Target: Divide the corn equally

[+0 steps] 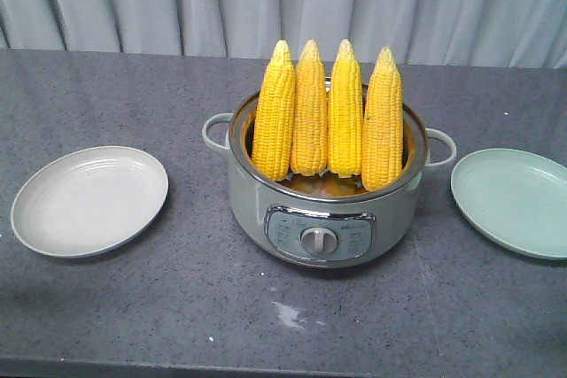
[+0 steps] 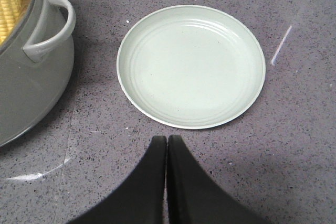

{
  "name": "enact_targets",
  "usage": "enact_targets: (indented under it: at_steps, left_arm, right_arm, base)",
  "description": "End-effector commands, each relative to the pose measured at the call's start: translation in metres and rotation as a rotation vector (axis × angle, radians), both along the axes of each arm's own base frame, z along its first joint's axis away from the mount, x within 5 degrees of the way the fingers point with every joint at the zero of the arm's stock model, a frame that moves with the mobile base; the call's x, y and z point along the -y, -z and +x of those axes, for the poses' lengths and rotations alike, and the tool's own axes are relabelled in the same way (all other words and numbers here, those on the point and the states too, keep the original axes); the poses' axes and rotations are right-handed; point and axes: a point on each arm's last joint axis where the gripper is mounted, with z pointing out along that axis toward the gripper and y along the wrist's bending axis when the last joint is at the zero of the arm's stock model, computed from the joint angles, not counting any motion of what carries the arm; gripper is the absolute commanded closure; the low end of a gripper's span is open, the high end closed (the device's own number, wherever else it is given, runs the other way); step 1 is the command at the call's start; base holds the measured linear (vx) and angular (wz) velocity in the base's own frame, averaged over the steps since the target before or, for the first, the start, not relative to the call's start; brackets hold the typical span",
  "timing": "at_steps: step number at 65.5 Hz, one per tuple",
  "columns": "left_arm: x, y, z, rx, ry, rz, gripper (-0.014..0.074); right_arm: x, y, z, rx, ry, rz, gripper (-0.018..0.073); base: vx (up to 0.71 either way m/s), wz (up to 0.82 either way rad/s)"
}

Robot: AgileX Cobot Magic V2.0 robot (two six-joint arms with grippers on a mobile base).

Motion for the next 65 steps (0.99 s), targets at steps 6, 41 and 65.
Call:
enact_targets:
  at_steps: [6, 41, 65]
  left_arm:
    - [0.001, -0.016, 0.0, 0.093, -0.003, -0.024, 0.0556]
    - [0.001, -0.015, -0.001, 0.078, -0.003, -0.024, -0.0012]
    - [0.001, -0.015, -0.001, 0.078, -0.003, -0.024, 0.0006]
  right_arm:
    - [0.001, -0.013, 0.002, 0.069, -0.021, -0.034, 0.0475]
    - [-0.004, -0.013, 0.004, 0.081, -0.036, 0.034, -0.0007]
    - [-0.024, -0.035, 0.073, 0.055, -0.253, 0.121, -0.0007]
  base:
    - [0.0, 0.0]
    - [0.0, 0.0]
    - [0.0, 0.0]
